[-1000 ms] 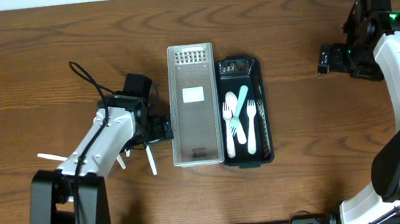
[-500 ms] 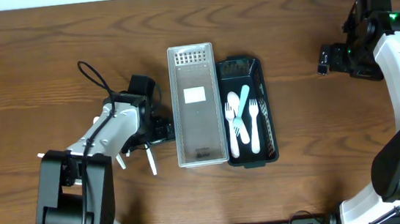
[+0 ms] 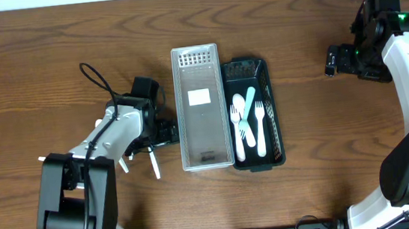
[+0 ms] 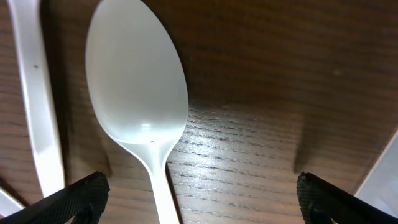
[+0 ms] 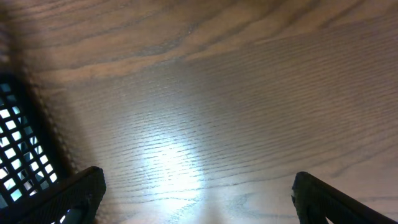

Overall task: Pack container
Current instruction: 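Lower the left gripper onto a white spoon and grasp it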

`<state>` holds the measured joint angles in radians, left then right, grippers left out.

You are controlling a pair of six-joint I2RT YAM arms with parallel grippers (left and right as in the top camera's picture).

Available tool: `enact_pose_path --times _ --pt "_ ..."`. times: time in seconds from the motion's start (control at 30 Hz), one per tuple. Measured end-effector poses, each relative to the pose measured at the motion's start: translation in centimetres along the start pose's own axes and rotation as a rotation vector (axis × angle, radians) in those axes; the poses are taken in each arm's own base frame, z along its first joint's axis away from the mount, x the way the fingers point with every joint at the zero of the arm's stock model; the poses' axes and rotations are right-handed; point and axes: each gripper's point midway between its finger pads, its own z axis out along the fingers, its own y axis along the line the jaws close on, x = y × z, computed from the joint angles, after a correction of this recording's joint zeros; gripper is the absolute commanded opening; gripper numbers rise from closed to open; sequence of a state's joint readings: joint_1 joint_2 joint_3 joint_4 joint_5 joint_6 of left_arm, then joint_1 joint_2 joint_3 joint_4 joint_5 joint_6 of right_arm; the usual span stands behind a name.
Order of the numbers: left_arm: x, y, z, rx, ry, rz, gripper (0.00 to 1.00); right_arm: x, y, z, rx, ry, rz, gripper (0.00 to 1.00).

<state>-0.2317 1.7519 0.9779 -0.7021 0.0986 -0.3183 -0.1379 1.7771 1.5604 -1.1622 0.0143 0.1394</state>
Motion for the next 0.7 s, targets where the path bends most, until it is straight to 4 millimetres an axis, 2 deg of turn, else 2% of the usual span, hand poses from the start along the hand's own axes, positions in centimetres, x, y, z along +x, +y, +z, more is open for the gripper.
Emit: enact_pose_path --times 0.3,0.37,0.47,0.7 --pt "0.27 0.21 0.55 -0.013 0.019 -0.008 0.99 0.0 0.0 0.0 0.0 0.0 0.0 0.99" --pt "0.24 0.19 0.55 -0.012 0.018 -0.012 0.93 0.0 0.0 0.0 0.0 0.0 0.0 0.99" --pt "0.18 0.3 0.57 -0.018 0.015 -0.021 0.78 0.0 0.0 0.0 0.0 0.0 0.0 0.99" --pt "0.18 0.3 0.57 -0.018 0.015 -0.023 0.63 0.0 0.0 0.0 0.0 0.0 0.0 0.99"
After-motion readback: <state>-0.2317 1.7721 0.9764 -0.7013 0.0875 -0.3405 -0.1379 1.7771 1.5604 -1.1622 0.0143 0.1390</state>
